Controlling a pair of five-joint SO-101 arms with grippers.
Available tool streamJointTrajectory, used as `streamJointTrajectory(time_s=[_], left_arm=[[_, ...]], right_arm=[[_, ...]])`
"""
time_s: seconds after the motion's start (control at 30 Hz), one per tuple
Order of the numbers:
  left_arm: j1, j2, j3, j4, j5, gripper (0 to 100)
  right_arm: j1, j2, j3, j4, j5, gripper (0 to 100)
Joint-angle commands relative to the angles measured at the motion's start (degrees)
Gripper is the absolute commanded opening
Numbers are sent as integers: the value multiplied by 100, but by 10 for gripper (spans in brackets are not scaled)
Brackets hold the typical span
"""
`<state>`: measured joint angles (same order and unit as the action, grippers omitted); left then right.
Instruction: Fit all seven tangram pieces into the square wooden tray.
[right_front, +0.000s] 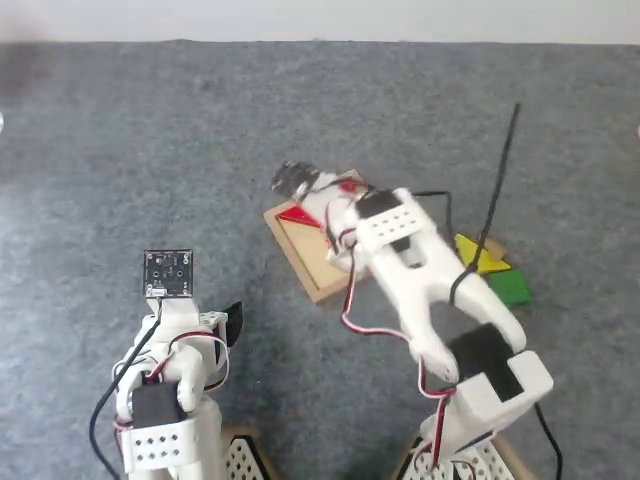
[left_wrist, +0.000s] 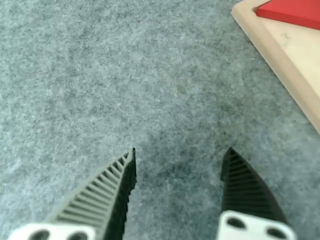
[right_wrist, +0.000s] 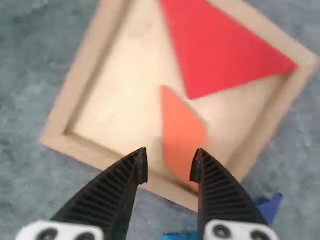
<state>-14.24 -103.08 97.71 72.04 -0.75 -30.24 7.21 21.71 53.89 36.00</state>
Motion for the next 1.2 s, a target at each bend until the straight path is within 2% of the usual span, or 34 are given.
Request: streamJointTrajectory(time_s=[0.0, 0.13, 0.37, 0.83, 1.0, 1.17], left_arm=[[-9, -123, -127, 26, 44, 271], [-9, -123, -127, 26, 44, 271], [-9, -123, -127, 26, 44, 271], [-9, -123, -127, 26, 44, 271], [-9, -123, -127, 26, 44, 271], [-9, -123, -127, 26, 44, 271]], right_arm=[[-136, -233, 105, -321, 343, 155], [22, 136, 9, -453, 571, 157], [409, 505, -492, -453, 501, 155], [435, 549, -545, -514, 316, 155], [567, 549, -545, -743, -281, 155], [585, 549, -545, -760, -308, 158]])
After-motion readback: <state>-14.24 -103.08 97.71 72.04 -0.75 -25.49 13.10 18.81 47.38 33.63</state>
